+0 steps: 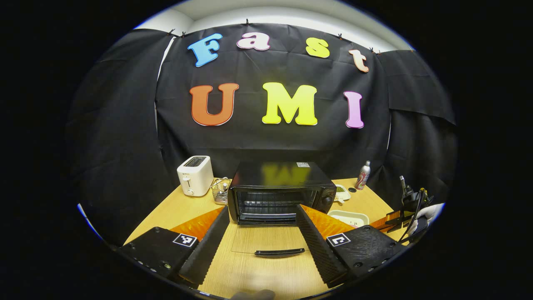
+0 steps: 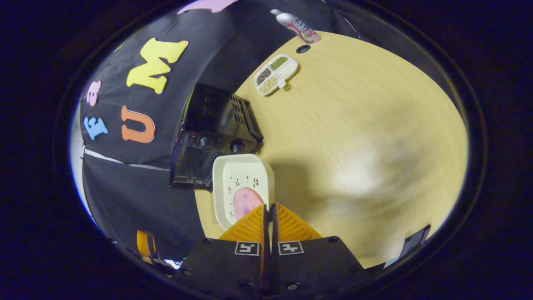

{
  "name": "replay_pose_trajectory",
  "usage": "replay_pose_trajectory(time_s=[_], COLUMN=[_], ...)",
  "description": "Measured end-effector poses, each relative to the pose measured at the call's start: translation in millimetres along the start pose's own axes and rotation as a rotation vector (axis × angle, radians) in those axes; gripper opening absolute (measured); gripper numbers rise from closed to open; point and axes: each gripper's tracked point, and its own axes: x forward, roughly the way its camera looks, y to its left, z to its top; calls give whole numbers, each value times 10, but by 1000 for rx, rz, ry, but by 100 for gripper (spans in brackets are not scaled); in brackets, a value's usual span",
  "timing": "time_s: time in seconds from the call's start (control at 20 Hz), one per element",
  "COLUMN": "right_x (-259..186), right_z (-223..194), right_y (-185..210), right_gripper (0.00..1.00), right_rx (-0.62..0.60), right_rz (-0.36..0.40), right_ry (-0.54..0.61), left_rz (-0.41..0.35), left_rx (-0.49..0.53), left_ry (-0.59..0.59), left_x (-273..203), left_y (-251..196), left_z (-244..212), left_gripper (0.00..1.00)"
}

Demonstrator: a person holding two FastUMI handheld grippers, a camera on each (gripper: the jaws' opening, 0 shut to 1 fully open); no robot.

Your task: Open the electric oven with the left hand, put the food in, and close the electric oven.

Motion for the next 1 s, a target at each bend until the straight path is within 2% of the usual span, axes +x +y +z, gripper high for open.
replay_pose_trajectory(time_s=[0.1, 0.15, 0.25, 0.4, 0.55, 0.7, 0.75, 0.85, 0.95, 1.0], right_x=[76, 133, 253, 510, 791, 1034, 1168, 1325, 1461, 1548], right_z=[-86, -144, -248, -350, -377, -332, -300, -277, -220, -204], right_y=[225, 328, 536, 853, 1017, 1141, 1177, 1276, 1401, 1440], right_gripper=[4, 0, 4, 0, 4, 1, 4, 0, 4, 0], right_rx=[24, 35, 50, 72, 96, 178, 200, 217, 248, 260], right_rz=[3, 5, 11, 54, 70, 112, 116, 126, 147, 148], right_ry=[-19, -30, -72, -133, -180, -228, -227, -240, -263, -266], left_rz=[-3, -1, -8, -2, 4, 2, 1, -4, -10, -11], left_rx=[8, 12, 10, 31, 63, 77, 80, 87, 93, 95], left_ry=[-5, -6, -1, -12, -26, -30, -27, -19, -11, -10], left_x=[-23, -18, -22, -24, -18, 5, 5, 45, 77, 104], left_y=[32, 56, 69, 141, 193, 205, 206, 197, 187, 194], left_z=[39, 55, 76, 153, 219, 255, 236, 231, 199, 191], left_gripper=[97, 97, 97, 97, 97, 97, 97, 97, 97, 97])
